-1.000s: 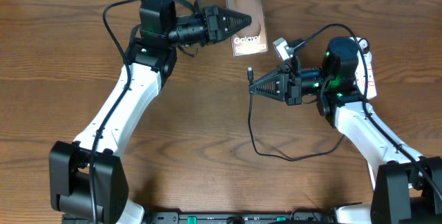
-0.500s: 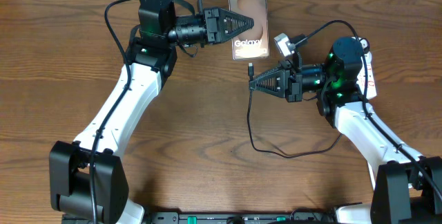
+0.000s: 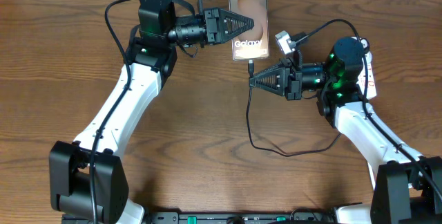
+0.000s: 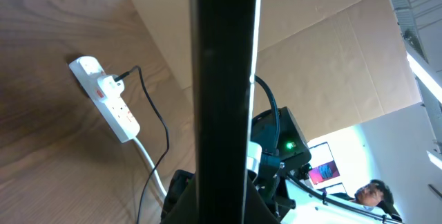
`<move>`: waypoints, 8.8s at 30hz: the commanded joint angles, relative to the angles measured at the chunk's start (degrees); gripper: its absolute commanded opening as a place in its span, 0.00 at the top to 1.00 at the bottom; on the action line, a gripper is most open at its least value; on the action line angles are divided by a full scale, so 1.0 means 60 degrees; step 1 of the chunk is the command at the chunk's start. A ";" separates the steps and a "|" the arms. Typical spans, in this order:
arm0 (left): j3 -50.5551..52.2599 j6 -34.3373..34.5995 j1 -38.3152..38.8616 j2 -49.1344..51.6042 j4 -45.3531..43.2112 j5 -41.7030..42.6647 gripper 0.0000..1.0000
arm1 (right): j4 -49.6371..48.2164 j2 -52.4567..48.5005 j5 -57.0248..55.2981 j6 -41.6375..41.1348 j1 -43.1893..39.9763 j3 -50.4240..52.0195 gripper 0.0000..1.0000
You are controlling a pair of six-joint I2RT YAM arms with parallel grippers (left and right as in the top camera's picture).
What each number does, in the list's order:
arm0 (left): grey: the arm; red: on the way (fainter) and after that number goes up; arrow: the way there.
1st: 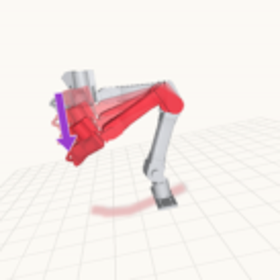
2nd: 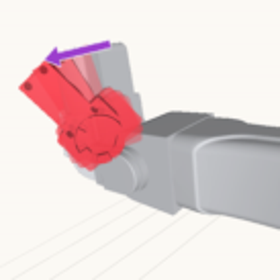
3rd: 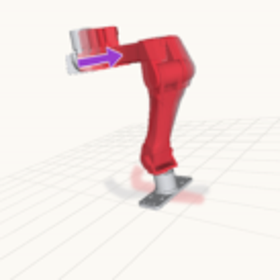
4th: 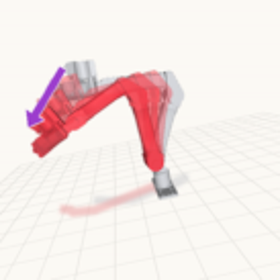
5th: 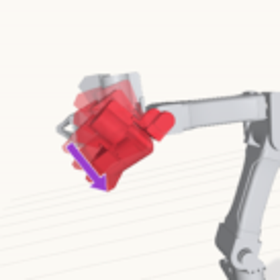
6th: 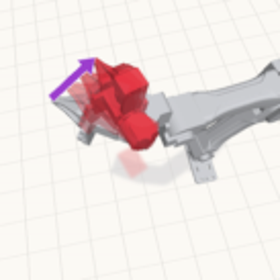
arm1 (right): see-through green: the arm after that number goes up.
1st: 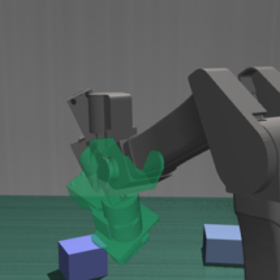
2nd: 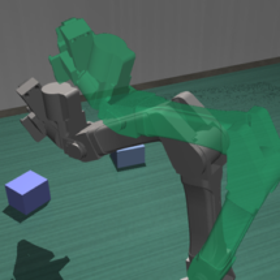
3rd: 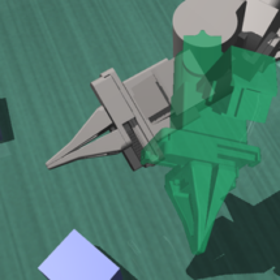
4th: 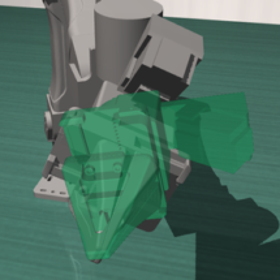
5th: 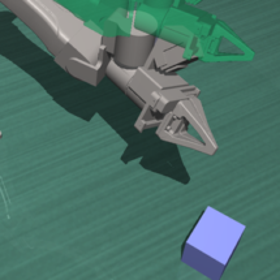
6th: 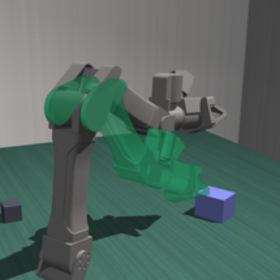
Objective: Plug charger to phone and switch on socket
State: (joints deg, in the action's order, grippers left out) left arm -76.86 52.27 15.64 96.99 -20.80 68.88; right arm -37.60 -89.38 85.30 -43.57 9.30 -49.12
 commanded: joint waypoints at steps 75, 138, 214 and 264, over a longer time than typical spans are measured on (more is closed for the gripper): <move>-0.0164 -0.1530 0.0259 -0.0233 -0.0124 0.2138 0.93 | -0.3501 0.0113 -0.1781 -0.2878 -0.0062 -0.0084 0.99; -0.0040 -0.1530 -0.1861 -0.0233 0.0452 0.1847 0.04 | 0.0171 0.0102 -0.1665 -0.1140 0.0109 -0.0080 0.96; -0.0040 -0.1530 -0.1960 -0.0233 0.0448 0.1847 0.03 | 0.7945 -0.2608 -0.8032 0.4845 0.0215 -0.0080 0.76; -0.0040 -0.1526 -0.1960 -0.0233 0.0448 0.1847 0.03 | 1.2367 -0.1967 -0.9883 0.4674 0.0200 -0.2779 0.54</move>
State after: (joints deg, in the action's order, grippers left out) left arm -77.12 43.46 4.05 96.36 -17.98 79.37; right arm 31.57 -103.70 28.01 -17.19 10.35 -58.43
